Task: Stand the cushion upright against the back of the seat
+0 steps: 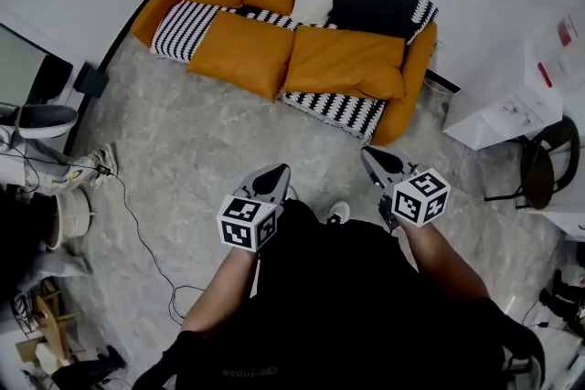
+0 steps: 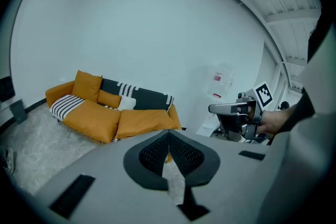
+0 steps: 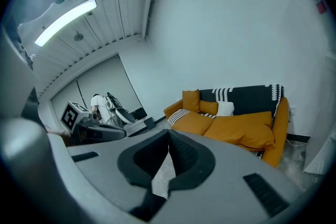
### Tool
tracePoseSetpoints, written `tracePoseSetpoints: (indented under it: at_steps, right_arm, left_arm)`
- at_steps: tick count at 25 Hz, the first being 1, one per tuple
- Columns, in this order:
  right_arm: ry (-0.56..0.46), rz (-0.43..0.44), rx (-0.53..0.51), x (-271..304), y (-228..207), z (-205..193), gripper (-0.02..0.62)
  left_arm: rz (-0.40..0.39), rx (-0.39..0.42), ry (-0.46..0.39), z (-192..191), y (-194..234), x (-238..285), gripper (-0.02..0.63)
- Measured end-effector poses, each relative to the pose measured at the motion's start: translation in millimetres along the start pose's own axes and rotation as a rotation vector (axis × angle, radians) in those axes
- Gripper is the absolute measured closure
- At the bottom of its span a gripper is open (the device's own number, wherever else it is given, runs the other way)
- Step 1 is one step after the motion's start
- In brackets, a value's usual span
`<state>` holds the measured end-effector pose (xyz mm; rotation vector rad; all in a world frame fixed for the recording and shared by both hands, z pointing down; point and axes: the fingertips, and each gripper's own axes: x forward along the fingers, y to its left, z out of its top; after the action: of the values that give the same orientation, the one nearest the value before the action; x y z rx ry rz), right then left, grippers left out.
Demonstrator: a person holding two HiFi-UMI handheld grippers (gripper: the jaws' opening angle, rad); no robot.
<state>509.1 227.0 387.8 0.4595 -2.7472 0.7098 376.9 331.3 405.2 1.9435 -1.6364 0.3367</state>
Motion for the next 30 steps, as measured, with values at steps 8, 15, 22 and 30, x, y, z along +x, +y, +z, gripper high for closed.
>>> tracePoseSetpoints:
  at_steps: [8,15,22,30]
  right_arm:
    - [-0.031,-0.13,0.048,9,-44,12,0.561]
    - [-0.036,-0.244,0.049,40,-80,50,0.561]
    - [-0.065,-0.347,0.077,97,-107,89,0.561]
    - [0.003,-0.508,0.112,133,-141,69,0.561]
  left_arm:
    - [-0.128,0.072,0.022,44,15,57,0.589]
    - [-0.231,0.139,0.017,105,54,113,0.589]
    - [-0.261,0.204,0.021,162,134,157,0.589]
    - [-0.294,0.244,0.109,159,208,196,0.589]
